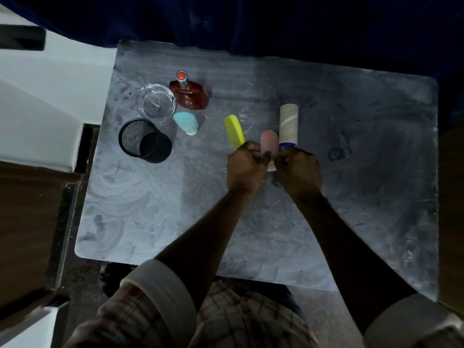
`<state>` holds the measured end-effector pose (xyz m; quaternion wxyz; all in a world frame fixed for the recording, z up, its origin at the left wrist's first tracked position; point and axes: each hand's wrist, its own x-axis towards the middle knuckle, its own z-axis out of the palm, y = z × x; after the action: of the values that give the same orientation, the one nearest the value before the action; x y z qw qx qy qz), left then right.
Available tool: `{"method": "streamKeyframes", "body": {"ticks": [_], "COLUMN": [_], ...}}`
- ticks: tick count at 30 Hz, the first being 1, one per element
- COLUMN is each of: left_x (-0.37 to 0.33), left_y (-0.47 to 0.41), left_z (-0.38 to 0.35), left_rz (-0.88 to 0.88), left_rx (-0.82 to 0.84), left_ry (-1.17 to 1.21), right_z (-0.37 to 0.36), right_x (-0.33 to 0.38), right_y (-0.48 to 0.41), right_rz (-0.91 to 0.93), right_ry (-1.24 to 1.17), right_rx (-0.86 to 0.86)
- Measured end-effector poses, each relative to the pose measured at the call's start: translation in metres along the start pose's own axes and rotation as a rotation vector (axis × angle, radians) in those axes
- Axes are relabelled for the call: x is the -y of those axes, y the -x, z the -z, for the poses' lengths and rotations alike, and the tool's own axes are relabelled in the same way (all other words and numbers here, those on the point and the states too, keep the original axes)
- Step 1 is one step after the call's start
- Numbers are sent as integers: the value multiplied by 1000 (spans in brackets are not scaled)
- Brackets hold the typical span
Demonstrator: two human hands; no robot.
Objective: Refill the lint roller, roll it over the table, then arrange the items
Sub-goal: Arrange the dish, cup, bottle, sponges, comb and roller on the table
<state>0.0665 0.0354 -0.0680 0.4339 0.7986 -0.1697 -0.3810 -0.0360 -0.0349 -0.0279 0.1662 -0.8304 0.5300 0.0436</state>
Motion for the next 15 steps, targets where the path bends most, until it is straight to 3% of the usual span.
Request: {"method": "streamKeyframes", "body": {"ticks": [15], "left_x": [-5], "left_y": [-4], "left_z": [0], "left_rz": [-61], "left_rx": [76], "left_ry": [-63], "right_z": [0], "right_x": [-12], "right_y": [8], "right_rz": [94], "right_ry": [-220], "right_rx": [-32]}}
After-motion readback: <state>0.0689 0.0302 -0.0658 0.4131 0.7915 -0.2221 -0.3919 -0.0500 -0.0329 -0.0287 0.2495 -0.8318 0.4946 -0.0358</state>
